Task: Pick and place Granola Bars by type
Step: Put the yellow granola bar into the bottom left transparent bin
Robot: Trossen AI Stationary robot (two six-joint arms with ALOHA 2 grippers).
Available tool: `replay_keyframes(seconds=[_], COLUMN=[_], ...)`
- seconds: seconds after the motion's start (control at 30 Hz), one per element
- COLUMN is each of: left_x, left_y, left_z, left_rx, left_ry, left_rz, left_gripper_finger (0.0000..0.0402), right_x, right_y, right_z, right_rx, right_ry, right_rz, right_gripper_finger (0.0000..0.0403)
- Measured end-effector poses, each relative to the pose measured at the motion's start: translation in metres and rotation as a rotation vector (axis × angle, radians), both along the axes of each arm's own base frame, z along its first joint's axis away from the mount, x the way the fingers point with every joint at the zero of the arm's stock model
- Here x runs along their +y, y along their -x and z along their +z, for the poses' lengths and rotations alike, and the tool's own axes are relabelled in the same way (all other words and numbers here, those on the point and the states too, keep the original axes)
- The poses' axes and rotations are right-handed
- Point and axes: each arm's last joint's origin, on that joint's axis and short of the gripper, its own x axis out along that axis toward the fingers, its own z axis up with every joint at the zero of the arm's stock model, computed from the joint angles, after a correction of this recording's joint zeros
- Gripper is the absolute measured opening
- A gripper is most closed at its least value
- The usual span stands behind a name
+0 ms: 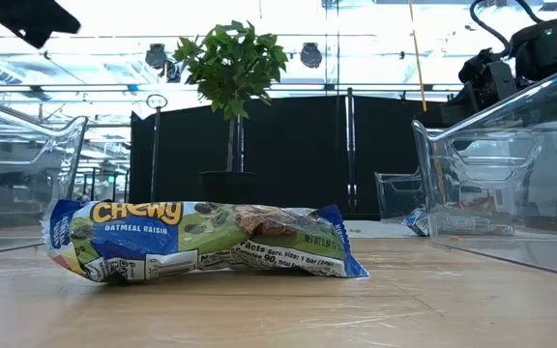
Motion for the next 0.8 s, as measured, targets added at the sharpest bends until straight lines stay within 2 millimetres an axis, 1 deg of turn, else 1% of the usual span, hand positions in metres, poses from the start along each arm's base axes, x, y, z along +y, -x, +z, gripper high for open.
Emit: replay_keyframes(seconds=[0.07,0.13,0.23,0.3,0.4,0.5,0.6,0.67,0.8], left_x=[0.013,0.024,0.039,0.049,0.064,0.078,0.091,0.099,0.115], left_y=[0.003,0.004,0.004,0.005,0.005,0.001,-0.004,-0.007,-0.018], left_z=[-0.005,-0.011,-0.021,-0.026,-0.028,-0.027,-0.022,-0.018,-0.009], left_rx=[-0.048,-0.109,-0.22,-0.295,-0.379,-0.402,-0.368,-0.288,-0.107], left_ry=[-0.003,0.0,-0.001,-0.01,-0.005,0.014,0.028,0.029,0.112], left_rz=[0.024,0.009,-0.064,-0.114,-0.141,-0.097,-0.041,-0.01,0.077], left_gripper_finger=[0.0009,0.0015,0.0016,0.0009,0.0005,0.0012,0.0015,0.0015,0.0005], right_x=[0.0,0.0,0.0,0.0,0.0,0.0,0.0,0.0,0.0], right_y=[0.0,0.0,0.0,0.0,0.0,0.0,0.0,0.0,0.0], right_z=[0.0,0.0,0.0,0.001,0.001,0.001,0.001,0.001,0.001], right_rx=[0.0,0.0,-0.004,-0.008,-0.013,-0.012,-0.013,-0.013,-0.013], right_ry=[0.0,0.001,0.002,0.005,0.007,0.007,0.007,0.007,0.007], right_rz=[0.0,0.0,0.0,0.0,0.0,0.0,0.0,0.0,0.0], right_gripper_finger=[0.0139,0.0139,0.0139,0.0139,0.0139,0.0139,0.0139,0.0139,0.0139])
